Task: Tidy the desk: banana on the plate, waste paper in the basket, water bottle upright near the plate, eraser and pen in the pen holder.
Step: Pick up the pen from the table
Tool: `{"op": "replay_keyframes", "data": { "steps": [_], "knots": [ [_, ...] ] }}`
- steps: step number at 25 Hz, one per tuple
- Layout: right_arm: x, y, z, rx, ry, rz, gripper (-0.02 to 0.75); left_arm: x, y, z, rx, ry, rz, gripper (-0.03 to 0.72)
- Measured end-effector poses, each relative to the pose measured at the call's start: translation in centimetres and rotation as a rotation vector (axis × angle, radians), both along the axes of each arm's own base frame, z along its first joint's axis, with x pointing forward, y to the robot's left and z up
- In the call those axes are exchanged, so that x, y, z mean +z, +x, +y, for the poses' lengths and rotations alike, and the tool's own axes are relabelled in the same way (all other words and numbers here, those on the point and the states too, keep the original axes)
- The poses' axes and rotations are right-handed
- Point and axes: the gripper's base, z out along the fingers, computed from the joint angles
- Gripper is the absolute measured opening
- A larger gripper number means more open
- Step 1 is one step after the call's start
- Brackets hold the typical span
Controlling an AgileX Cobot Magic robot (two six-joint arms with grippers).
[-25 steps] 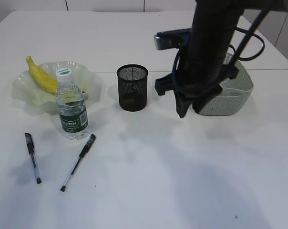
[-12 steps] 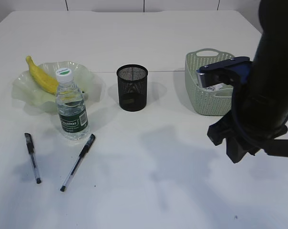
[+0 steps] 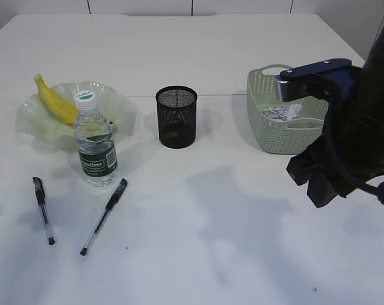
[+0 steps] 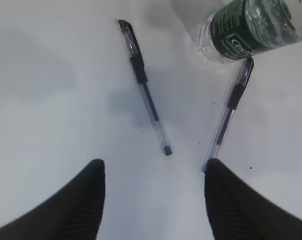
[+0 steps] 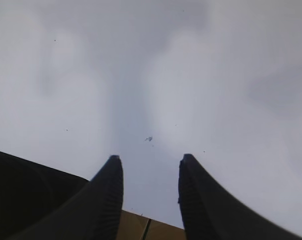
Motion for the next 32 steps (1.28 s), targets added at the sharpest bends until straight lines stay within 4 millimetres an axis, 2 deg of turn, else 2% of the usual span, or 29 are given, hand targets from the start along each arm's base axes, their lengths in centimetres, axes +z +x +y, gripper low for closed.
{"op": "replay_keyframes", "data": {
  "steps": [6, 10, 17, 23, 32],
  "knots": [
    [0.0, 0.0, 0.0, 0.000, 0.002, -0.004, 0.284, -1.8, 1.3, -2.0, 0.015, -0.024, 0.033, 0.433],
    [0.0, 0.0, 0.0, 0.000, 0.003, -0.005, 0.284, -2.7, 1.9, -3.3, 0.109, -0.044, 0.056, 0.433],
    [0.0, 0.2, 0.1, 0.000, 0.010, -0.020, 0.283, -3.5, 1.8, -5.0, 0.201, 0.013, 0.080, 0.431],
    [0.0, 0.2, 0.1, 0.001, 0.012, -0.024, 0.284, -3.6, 1.4, -5.0, 0.338, 0.096, 0.092, 0.431],
    [0.1, 0.4, 0.2, 0.001, 0.021, -0.042, 0.283, -4.2, 1.3, -5.3, 0.414, 0.045, 0.146, 0.424]
  ]
}}
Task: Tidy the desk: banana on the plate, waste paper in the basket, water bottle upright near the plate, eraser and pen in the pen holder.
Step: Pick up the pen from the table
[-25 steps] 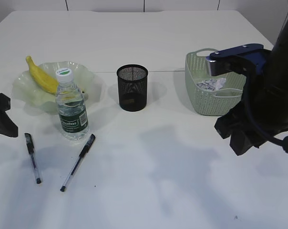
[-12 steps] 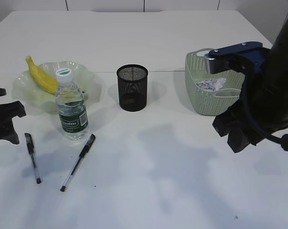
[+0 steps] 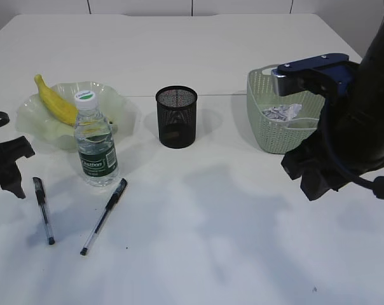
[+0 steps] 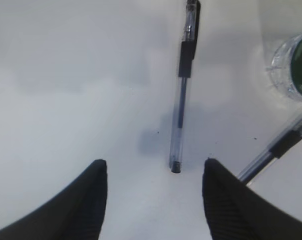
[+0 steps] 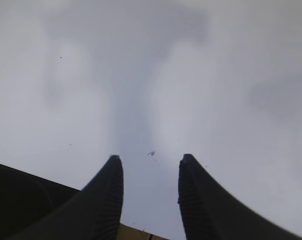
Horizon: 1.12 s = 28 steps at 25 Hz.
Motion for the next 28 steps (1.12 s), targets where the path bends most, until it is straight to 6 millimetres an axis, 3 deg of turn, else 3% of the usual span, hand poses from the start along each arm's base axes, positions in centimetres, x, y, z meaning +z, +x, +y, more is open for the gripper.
{"op": "replay_keyframes", "data": {
  "steps": [9, 19, 28],
  "knots": [
    [0.0, 0.0, 0.0, 0.000, 0.000, 0.000, 0.283, -3.7, 1.0, -1.0, 0.026, -0.019, 0.121, 0.422],
    [0.0, 0.0, 0.0, 0.000, 0.000, 0.000, 0.283, -4.5, 3.6, -2.2, -0.013, -0.034, 0.143, 0.421],
    [0.0, 0.0, 0.0, 0.000, 0.001, -0.002, 0.283, -6.0, 3.8, -2.5, 0.013, -0.052, 0.200, 0.421]
  ]
}}
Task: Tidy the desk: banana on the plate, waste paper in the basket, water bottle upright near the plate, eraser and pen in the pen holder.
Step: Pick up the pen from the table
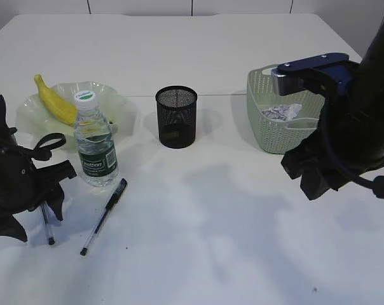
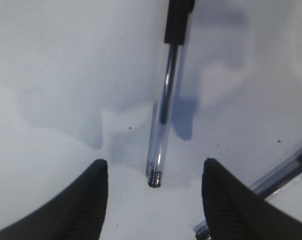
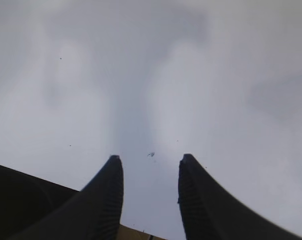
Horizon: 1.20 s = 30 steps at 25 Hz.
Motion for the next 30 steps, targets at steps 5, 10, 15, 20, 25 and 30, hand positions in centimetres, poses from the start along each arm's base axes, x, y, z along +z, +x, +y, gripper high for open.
{"op": "replay_keyframes", "data": {
  "steps": [5, 10, 15, 20, 25, 30],
  "knots": [
    [0.0, 0.0, 0.0, 0.000, 0.001, -0.002, 0.283, -1.0, 0.1, 0.0, -0.035, 0.015, 0.030, 0.416],
    [0.0, 0.0, 0.0, 0.000, 0.002, -0.004, 0.283, -1.3, 0.2, -0.1, -0.044, 0.013, 0.023, 0.416],
    [0.0, 0.0, 0.0, 0.000, 0.002, -0.004, 0.283, -1.7, 0.5, -0.2, -0.051, 0.009, 0.007, 0.415],
    [0.0, 0.0, 0.0, 0.000, 0.002, -0.004, 0.283, -2.2, 0.6, -0.2, -0.053, 0.012, 0.016, 0.414],
    [0.0, 0.0, 0.0, 0.000, 0.003, -0.005, 0.283, -2.7, 0.6, -0.2, -0.054, 0.016, 0.030, 0.414],
    [0.0, 0.0, 0.0, 0.000, 0.003, -0.005, 0.283, -2.8, 0.7, -0.2, -0.054, 0.017, 0.032, 0.414]
  ]
}}
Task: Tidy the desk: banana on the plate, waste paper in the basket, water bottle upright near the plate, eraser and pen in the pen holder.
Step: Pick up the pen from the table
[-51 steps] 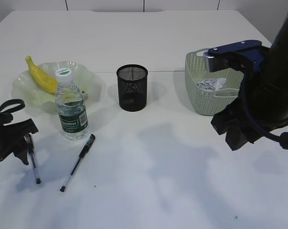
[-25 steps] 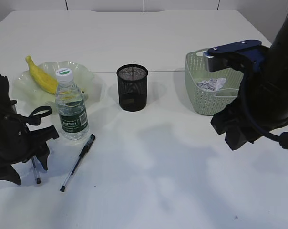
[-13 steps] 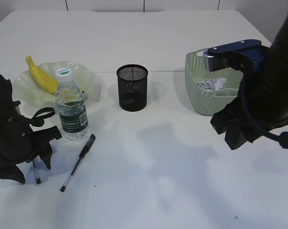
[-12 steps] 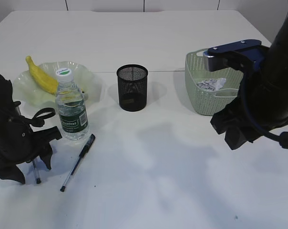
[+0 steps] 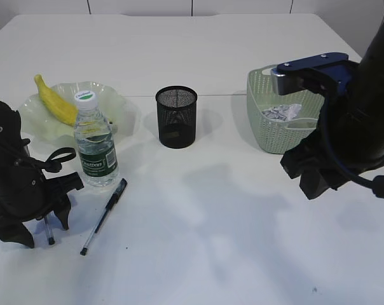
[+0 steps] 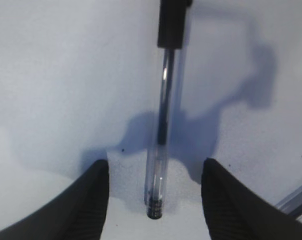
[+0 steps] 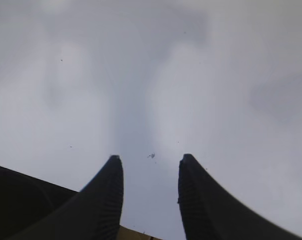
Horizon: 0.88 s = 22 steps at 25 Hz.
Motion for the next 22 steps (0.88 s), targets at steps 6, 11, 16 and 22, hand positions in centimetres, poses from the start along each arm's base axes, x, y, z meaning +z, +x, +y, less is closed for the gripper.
{"op": "replay_keyframes", "data": {
  "steps": [6, 11, 16, 22],
  "knots": [
    [0.00, 0.00, 0.00, 0.000, 0.000, 0.000, 0.283, 0.00, -0.02, 0.01, -0.002, 0.001, 0.002, 0.352],
    [0.00, 0.00, 0.00, 0.000, 0.000, 0.000, 0.283, -0.08, -0.08, 0.03, -0.001, 0.004, 0.011, 0.175],
    [0.00, 0.00, 0.00, 0.001, 0.000, 0.000, 0.283, -0.09, -0.11, 0.04, -0.001, 0.005, 0.014, 0.045],
    [0.00, 0.02, 0.00, 0.004, -0.001, -0.003, 0.283, -0.09, -0.11, 0.04, -0.001, 0.005, 0.014, 0.031]
  ]
}}
